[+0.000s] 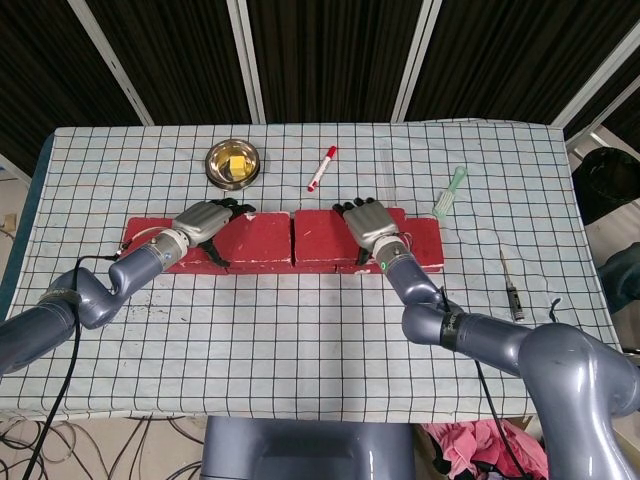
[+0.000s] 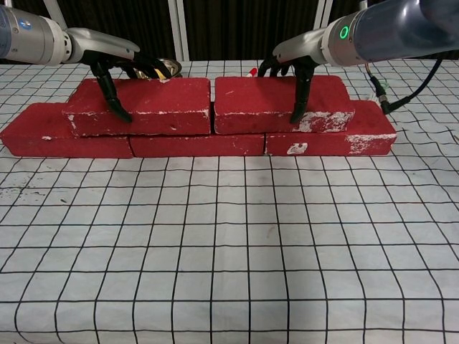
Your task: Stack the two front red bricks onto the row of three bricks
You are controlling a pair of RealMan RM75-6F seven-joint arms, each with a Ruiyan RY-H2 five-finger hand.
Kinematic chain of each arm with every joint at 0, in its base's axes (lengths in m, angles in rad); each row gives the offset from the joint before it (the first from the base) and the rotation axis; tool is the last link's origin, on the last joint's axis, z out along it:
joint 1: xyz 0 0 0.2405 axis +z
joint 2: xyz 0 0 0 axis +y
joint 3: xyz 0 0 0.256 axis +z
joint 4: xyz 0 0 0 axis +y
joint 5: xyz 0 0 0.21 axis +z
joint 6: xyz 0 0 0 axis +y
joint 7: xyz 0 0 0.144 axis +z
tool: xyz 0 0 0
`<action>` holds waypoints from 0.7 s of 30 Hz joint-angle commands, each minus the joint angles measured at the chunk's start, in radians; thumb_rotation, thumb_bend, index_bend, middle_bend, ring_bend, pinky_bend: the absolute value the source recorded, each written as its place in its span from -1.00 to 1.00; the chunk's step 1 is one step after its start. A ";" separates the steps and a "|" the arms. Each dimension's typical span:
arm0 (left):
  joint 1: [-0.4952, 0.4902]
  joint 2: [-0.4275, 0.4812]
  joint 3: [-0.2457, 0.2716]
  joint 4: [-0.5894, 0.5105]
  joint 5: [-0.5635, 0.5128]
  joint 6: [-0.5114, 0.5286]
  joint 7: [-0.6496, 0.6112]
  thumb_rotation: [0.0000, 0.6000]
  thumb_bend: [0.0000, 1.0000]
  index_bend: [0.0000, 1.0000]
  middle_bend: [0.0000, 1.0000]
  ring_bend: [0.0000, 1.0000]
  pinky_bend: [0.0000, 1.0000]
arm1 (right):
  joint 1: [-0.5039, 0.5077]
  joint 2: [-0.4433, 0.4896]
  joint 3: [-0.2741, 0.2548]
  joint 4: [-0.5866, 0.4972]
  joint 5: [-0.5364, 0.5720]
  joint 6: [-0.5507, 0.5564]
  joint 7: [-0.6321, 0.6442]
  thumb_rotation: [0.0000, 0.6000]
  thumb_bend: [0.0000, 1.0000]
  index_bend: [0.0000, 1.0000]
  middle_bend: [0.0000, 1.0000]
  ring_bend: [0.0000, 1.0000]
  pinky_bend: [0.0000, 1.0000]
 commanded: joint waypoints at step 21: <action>-0.001 0.002 0.000 -0.006 -0.010 -0.008 0.013 1.00 -1.00 -0.81 -0.68 -0.96 -0.75 | -0.001 0.009 0.006 -0.024 -0.003 0.024 0.004 1.00 -1.00 -0.91 -0.84 -0.86 -0.75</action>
